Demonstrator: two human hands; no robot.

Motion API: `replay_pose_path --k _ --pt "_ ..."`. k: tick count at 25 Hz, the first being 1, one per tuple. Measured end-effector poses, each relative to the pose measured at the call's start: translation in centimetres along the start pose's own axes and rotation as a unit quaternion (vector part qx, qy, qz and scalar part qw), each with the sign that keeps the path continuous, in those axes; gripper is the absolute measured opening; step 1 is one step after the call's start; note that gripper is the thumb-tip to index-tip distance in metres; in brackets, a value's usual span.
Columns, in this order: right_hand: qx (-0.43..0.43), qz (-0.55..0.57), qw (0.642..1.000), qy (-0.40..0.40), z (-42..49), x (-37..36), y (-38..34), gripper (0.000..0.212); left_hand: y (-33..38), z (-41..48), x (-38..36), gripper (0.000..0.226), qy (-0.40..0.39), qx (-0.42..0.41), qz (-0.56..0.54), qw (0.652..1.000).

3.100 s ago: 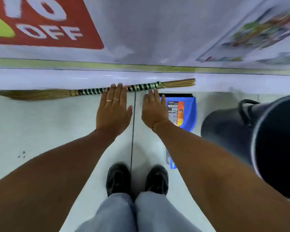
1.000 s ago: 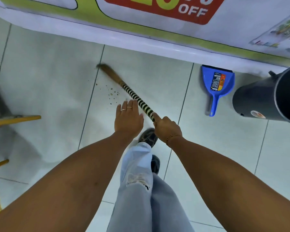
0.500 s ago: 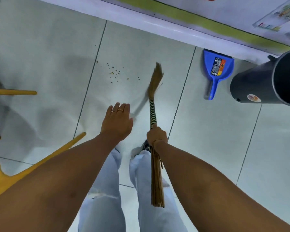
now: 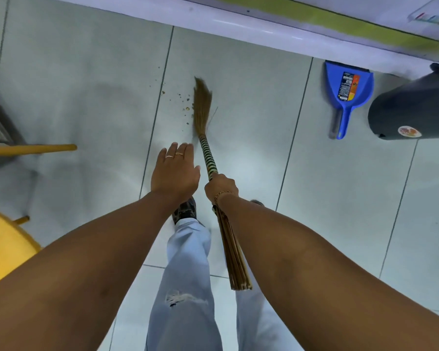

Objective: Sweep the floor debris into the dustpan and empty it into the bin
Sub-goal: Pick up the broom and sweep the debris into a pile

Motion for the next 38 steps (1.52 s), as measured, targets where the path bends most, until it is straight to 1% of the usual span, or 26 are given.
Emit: replay_pose_path --k 3,5,8,10,12,14,16,18,20,23,28,30,32,36,38 --pt "0.005 0.013 1.000 0.002 -0.6 -0.9 -1.4 0.039 -1.8 0.0 0.6 0.057 0.002 -0.006 0.002 1.000" --pt "0.015 0.045 0.999 0.017 -1.3 -1.3 -1.6 0.040 -2.6 -0.3 1.0 0.056 0.005 -0.008 0.001 1.000" --pt "0.022 0.118 0.991 0.067 -2.8 -1.2 -1.4 0.047 -3.0 -0.4 1.4 0.055 0.012 -0.014 -0.006 1.000" --pt "0.031 0.137 0.983 0.114 -3.0 -0.1 -1.8 0.049 -3.2 -0.3 1.8 0.055 0.027 -0.021 -0.011 0.999" --pt "0.023 0.154 0.976 0.153 -2.1 1.5 -2.2 0.050 -3.6 0.1 2.2 0.054 0.039 -0.029 -0.011 0.999" --pt "-0.010 0.164 0.975 0.149 -0.6 2.6 -2.7 0.050 -4.1 0.6 2.3 0.054 0.041 -0.032 -0.014 0.999" --pt "-0.050 0.144 0.982 0.107 0.9 2.8 -3.3 0.047 -4.7 0.9 2.1 0.055 0.034 -0.026 -0.016 0.999" --pt "-0.063 0.106 0.990 0.070 1.9 2.5 -4.1 0.041 -5.4 0.8 1.8 0.055 0.037 -0.027 -0.013 0.999" --pt "-0.046 0.062 0.995 0.061 2.3 2.3 -5.0 0.039 -6.1 0.5 1.4 0.054 0.036 -0.034 0.003 0.999" --pt "-0.017 0.004 0.998 0.061 2.5 2.2 -6.3 0.038 -7.2 0.4 0.7 0.057 0.007 -0.021 0.012 1.000" --pt "0.000 -0.006 0.999 0.052 1.1 1.0 -7.3 0.041 -8.3 1.9 2.4 0.057 0.025 -0.015 0.005 1.000" --pt "0.002 0.023 0.998 0.059 -0.8 0.2 -6.8 0.043 -8.5 2.6 3.8 0.056 0.029 -0.012 -0.003 0.999" --pt "0.006 0.041 0.995 0.086 -3.0 0.1 -6.7 0.047 -8.3 3.0 5.0 0.055 0.047 -0.020 -0.008 0.999" --pt "0.072 -0.010 0.983 0.168 -3.0 4.2 -10.6 0.050 -7.6 5.1 7.7 0.055 0.063 -0.013 -0.034 0.997" --pt "0.104 -0.050 0.978 0.176 -1.5 7.1 -13.0 0.052 -7.1 6.1 8.6 0.055 0.073 -0.013 -0.034 0.997"
Point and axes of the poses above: each hand's wrist, its own z-axis towards the middle knuckle, its own x-axis out of the back of the hand, y = z × x, the point moved 6 cm from there along z, towards the middle knuckle, and after that the axes turned 6 degrees about y, right-handed, at the moved point
